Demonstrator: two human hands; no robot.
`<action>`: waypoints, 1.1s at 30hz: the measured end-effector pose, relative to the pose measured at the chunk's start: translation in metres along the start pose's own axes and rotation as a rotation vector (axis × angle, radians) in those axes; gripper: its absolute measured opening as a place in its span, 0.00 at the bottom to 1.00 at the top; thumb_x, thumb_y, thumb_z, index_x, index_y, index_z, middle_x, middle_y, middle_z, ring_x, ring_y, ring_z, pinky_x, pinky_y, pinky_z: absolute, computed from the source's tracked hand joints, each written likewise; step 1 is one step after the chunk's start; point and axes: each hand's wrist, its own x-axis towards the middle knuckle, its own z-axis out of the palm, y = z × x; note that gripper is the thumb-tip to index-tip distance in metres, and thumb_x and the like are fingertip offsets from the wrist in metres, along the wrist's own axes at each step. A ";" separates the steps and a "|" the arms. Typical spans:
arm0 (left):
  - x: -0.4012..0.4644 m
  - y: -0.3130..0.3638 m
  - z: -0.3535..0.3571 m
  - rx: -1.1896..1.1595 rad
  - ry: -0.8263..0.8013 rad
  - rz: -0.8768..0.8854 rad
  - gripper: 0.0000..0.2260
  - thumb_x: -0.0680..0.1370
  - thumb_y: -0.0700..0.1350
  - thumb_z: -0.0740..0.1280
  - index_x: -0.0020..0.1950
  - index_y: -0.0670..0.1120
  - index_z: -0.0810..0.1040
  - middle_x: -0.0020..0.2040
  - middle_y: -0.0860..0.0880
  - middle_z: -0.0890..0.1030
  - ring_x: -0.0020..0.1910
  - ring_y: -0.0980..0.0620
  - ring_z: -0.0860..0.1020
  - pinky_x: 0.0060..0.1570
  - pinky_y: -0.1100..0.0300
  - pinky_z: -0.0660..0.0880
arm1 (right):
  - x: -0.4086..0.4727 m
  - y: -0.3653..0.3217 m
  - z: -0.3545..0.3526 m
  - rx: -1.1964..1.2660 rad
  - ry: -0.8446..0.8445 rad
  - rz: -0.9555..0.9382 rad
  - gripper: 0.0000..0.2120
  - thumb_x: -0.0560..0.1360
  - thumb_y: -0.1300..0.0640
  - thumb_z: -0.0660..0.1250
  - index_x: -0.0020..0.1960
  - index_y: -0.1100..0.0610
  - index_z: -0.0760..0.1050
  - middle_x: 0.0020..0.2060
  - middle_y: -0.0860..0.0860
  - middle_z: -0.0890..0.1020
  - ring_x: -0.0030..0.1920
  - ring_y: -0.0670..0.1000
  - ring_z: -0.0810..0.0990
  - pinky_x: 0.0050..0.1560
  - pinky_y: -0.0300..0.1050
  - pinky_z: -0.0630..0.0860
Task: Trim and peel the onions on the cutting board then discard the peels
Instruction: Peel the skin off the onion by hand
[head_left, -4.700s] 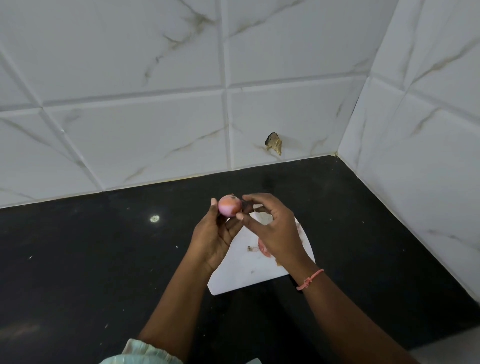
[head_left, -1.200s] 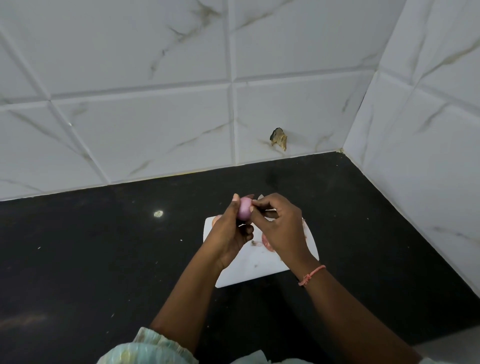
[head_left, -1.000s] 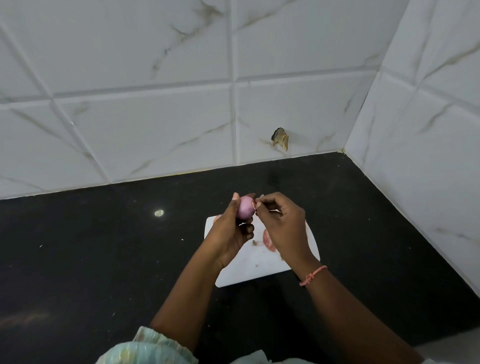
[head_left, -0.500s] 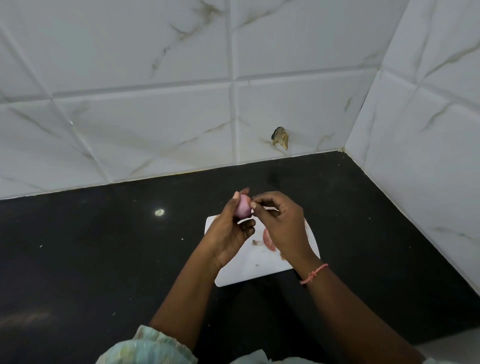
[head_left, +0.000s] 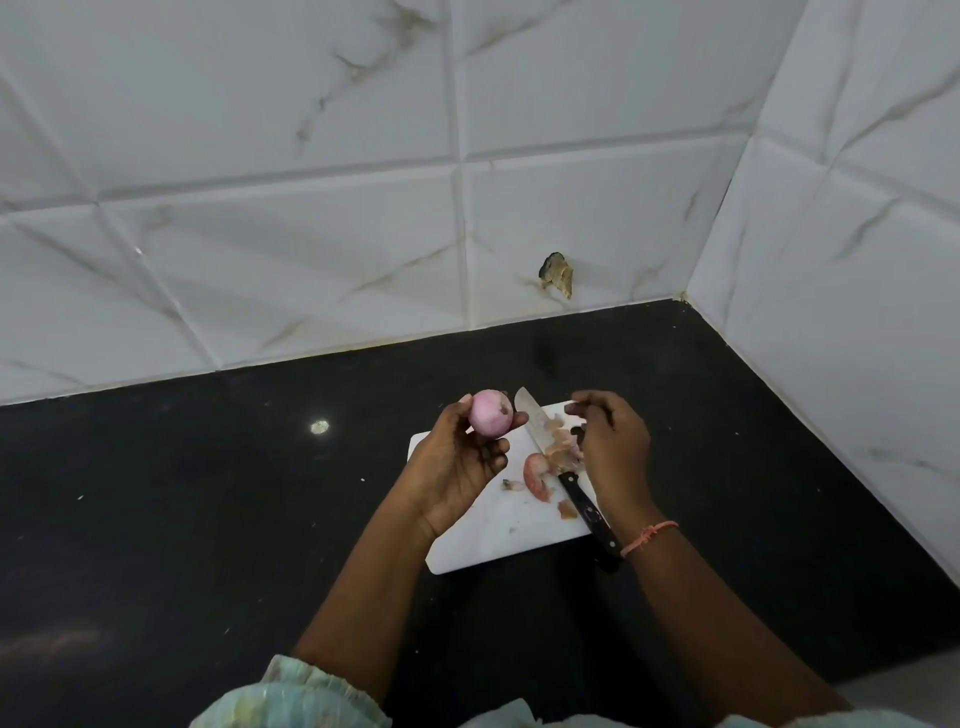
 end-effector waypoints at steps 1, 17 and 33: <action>0.000 0.000 0.001 0.005 0.008 -0.009 0.22 0.85 0.53 0.55 0.70 0.38 0.73 0.54 0.39 0.84 0.34 0.53 0.76 0.34 0.62 0.77 | -0.001 0.001 0.000 0.034 0.000 0.010 0.09 0.80 0.61 0.60 0.51 0.53 0.78 0.43 0.50 0.84 0.45 0.48 0.83 0.50 0.48 0.81; -0.011 -0.002 0.010 0.075 0.027 -0.014 0.25 0.86 0.58 0.49 0.60 0.41 0.77 0.44 0.42 0.82 0.30 0.53 0.72 0.32 0.61 0.70 | -0.035 -0.025 0.029 0.091 -0.483 -0.258 0.17 0.72 0.54 0.75 0.61 0.49 0.79 0.55 0.42 0.82 0.57 0.44 0.80 0.56 0.43 0.79; -0.020 -0.014 0.009 0.005 -0.037 -0.067 0.25 0.84 0.60 0.50 0.54 0.41 0.76 0.34 0.46 0.70 0.28 0.53 0.66 0.27 0.62 0.65 | -0.032 -0.019 0.009 0.401 -0.269 0.087 0.05 0.73 0.69 0.71 0.47 0.63 0.82 0.42 0.55 0.86 0.45 0.52 0.85 0.50 0.46 0.82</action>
